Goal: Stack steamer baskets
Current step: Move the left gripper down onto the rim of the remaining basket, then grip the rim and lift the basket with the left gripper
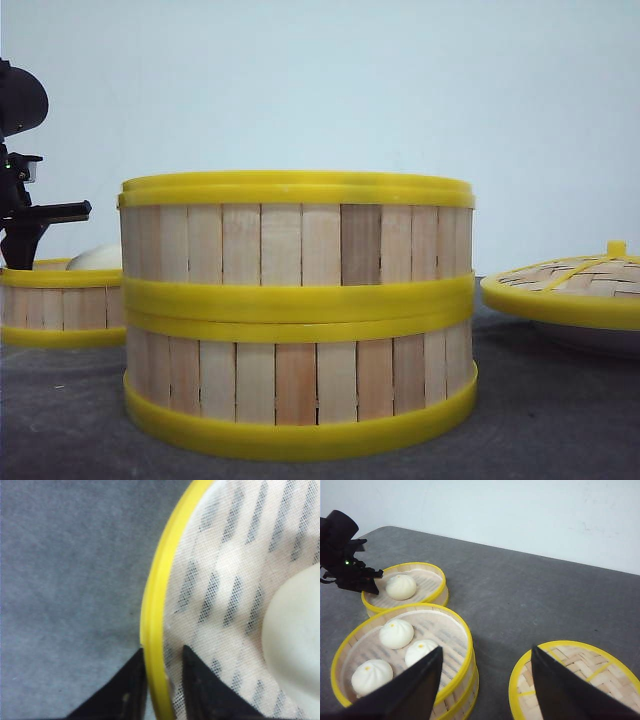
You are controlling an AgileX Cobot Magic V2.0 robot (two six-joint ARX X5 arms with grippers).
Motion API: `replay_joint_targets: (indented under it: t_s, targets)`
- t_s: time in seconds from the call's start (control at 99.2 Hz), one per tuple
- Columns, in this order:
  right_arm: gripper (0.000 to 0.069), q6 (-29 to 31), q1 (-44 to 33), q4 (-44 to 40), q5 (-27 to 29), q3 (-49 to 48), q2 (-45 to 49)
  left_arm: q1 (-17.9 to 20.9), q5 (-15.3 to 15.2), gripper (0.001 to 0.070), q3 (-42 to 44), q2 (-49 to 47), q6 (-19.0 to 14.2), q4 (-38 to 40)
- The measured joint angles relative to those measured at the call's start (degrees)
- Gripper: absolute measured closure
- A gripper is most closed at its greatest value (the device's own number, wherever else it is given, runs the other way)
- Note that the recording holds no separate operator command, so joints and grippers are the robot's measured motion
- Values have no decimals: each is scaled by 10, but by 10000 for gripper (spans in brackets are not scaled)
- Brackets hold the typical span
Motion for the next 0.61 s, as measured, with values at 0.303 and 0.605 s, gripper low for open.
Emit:
replay_joint_targets:
  t_s: [0.303, 0.605]
  targets:
    - [352, 0, 0, 8, 0, 0, 0, 1, -9, 685, 14, 0, -4, -26]
    - [352, 0, 0, 8, 0, 0, 0, 1, 41, 686, 33, -61, 3, -44]
